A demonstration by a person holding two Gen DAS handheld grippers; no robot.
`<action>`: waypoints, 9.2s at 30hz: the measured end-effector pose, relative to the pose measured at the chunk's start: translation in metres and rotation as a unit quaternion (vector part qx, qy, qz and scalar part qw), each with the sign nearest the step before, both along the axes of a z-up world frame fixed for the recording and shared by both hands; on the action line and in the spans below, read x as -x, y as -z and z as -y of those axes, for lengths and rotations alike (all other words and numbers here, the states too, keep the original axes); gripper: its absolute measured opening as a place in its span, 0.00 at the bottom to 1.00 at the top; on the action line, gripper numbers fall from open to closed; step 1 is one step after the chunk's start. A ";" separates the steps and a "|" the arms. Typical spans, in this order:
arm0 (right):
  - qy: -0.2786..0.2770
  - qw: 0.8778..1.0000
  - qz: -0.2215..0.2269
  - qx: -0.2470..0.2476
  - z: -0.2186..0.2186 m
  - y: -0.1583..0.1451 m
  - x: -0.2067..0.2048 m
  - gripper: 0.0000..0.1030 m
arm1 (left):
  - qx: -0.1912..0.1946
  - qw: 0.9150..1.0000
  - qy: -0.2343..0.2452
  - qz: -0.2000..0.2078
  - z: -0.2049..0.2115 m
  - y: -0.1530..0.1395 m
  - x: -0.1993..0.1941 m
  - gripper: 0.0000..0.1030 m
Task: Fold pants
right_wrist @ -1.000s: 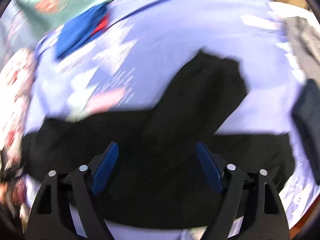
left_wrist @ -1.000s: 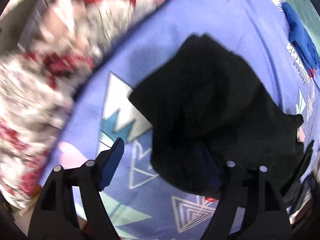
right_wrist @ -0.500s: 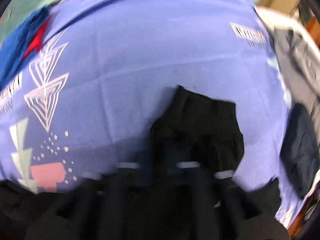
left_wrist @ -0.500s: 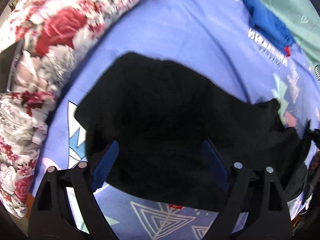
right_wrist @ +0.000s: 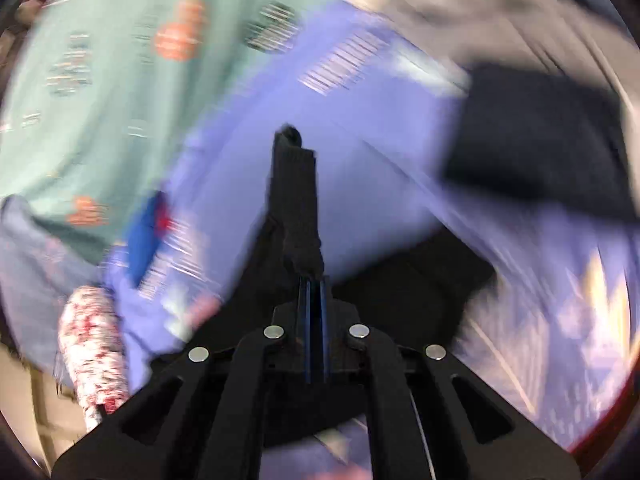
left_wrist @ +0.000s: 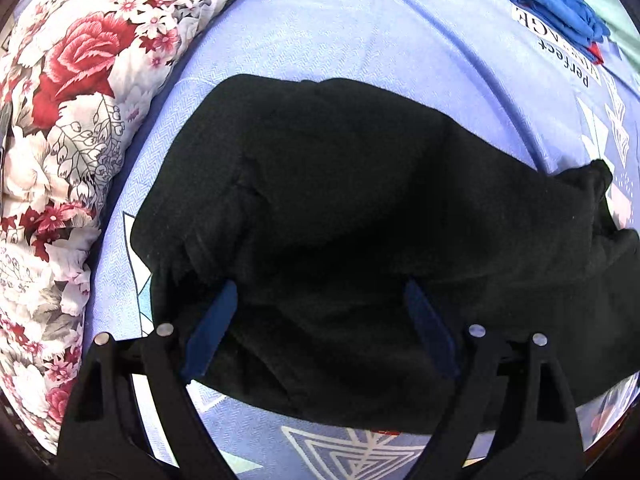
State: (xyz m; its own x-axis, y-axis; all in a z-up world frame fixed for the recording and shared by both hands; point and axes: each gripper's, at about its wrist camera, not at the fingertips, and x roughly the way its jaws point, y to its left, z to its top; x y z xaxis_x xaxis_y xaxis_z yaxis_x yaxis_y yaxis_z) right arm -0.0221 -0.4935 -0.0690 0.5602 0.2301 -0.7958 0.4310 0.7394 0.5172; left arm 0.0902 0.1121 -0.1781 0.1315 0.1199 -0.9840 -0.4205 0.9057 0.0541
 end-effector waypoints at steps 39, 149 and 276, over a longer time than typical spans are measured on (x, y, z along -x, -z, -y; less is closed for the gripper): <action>0.058 0.993 -0.098 0.033 0.011 0.049 -0.021 0.58 | -0.003 1.000 0.019 -0.001 0.018 0.010 0.006 0.91; -0.458 0.888 0.007 0.042 -0.349 0.044 -0.205 0.29 | 0.010 0.990 -0.102 0.095 -0.102 -0.025 0.035 0.94; -0.247 0.967 -0.059 0.029 -0.182 0.074 -0.133 0.21 | -0.010 0.996 -0.037 0.080 -0.090 -0.041 -0.010 0.91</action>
